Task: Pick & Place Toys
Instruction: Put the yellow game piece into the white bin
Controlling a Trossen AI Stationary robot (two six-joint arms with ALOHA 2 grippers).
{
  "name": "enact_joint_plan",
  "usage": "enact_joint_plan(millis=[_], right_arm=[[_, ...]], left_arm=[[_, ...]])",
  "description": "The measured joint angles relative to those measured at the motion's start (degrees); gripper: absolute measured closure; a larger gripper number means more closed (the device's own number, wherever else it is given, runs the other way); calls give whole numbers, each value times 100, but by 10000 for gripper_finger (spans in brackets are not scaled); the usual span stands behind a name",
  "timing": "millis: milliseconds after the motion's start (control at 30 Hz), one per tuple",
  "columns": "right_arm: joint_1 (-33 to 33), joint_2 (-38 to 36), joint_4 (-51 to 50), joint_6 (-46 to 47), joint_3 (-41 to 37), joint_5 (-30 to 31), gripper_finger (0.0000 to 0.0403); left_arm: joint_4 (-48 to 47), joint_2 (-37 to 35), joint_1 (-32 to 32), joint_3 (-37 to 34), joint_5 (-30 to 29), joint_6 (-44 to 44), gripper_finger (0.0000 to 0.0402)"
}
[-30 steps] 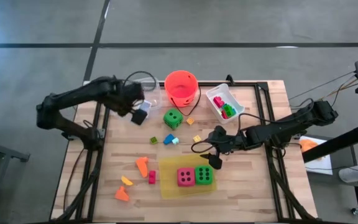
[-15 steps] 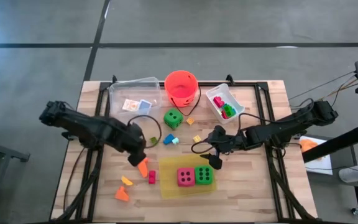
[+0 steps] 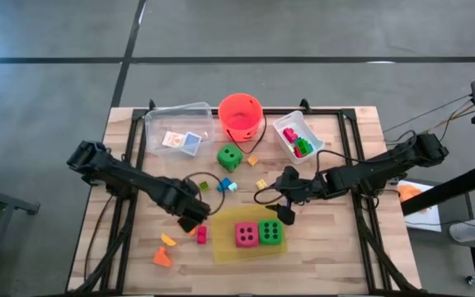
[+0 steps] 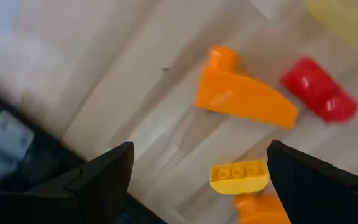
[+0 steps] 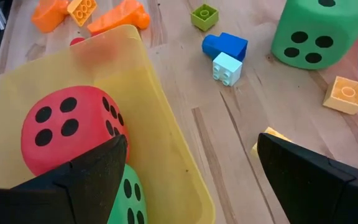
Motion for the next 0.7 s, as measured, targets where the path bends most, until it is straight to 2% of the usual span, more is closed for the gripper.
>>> enact_joint_plan(millis=[133,233,300,567,700], right_arm=[[-4,1,5,-211,0,-1,46],[-4,0,2,-232,0,-2,46],[-4,2,5,-230,0,-2,46],[-2,1,3,-232,0,-2,46],[-6,0,7,-230,0,0,46]], left_arm=[[840,-2,-285,-411,33,1210,51],[1388,-2,-483,-682,-10,1651,51],[1593,-2,-546,-824,136,1578,51],[1588,-22,-976,-1140,1326,923,57],[1651,-22,-1270,-1169,1341,649,83]])
